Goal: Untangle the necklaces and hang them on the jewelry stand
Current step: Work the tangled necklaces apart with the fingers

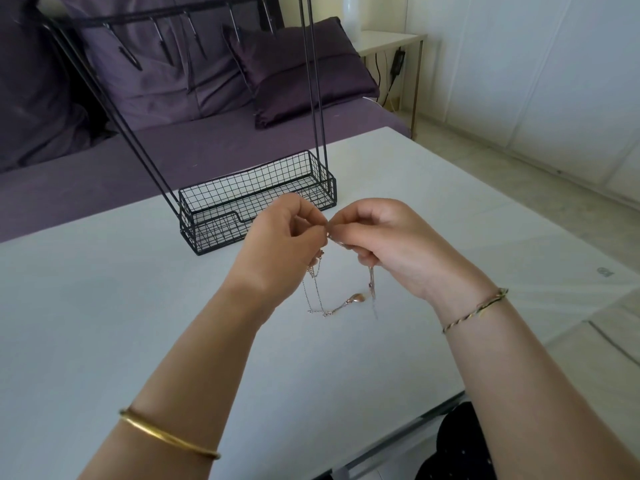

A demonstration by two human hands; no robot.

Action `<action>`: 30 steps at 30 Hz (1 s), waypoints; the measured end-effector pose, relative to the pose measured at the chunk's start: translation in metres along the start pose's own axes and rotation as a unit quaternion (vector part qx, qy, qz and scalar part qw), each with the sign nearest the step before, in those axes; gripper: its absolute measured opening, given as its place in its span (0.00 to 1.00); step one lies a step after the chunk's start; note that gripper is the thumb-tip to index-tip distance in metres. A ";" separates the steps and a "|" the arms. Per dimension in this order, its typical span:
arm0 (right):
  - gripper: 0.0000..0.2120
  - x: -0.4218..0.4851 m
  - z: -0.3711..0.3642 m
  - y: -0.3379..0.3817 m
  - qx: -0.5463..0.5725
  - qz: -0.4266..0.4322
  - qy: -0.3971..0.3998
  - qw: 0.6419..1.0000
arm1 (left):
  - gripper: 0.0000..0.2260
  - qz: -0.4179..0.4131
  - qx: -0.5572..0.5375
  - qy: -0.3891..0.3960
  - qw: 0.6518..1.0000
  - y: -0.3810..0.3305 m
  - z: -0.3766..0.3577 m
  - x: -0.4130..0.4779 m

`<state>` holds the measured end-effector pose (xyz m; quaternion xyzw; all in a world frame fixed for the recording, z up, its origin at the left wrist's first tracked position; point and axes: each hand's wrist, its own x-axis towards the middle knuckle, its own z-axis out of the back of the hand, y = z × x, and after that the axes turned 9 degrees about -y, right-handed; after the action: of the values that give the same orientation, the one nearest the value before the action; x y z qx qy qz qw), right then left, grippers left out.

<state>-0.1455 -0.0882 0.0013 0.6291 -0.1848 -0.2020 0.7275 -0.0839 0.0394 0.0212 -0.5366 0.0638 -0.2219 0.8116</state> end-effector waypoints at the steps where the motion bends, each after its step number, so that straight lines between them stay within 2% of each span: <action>1: 0.05 0.000 0.000 -0.001 0.003 -0.002 0.005 1.000 | 0.07 -0.004 0.004 0.000 1.000 0.000 0.000 0.000; 5: 0.03 0.000 0.001 -0.001 -0.010 0.001 0.004 1.000 | 0.07 -0.022 0.028 0.000 0.999 0.002 0.000 0.000; 12: 0.06 -0.001 0.000 0.001 -0.098 0.032 -0.017 0.995 | 0.04 -0.045 0.065 0.003 0.997 0.004 -0.003 0.001; 18: 0.05 0.000 0.004 0.002 -0.067 0.019 -0.041 0.997 | 0.07 -0.058 0.064 -0.008 0.996 0.005 -0.003 0.000; 23: 0.05 -0.001 0.005 0.005 -0.048 0.000 -0.004 0.999 | 0.08 -0.066 0.058 -0.018 0.996 0.004 -0.004 0.000; 27: 0.08 -0.002 0.005 0.003 -0.053 0.002 0.006 0.999 | 0.09 -0.084 0.068 -0.022 0.994 0.004 -0.004 -0.001; 30: 0.06 -0.001 0.006 0.002 -0.075 0.019 0.001 0.997 | 0.08 -0.084 0.086 -0.013 0.993 0.004 -0.005 -0.002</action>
<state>-0.1492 -0.0921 0.0042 0.5691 -0.1799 -0.2005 0.7768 -0.0860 0.0369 0.0151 -0.4710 -0.0111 -0.2867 0.8341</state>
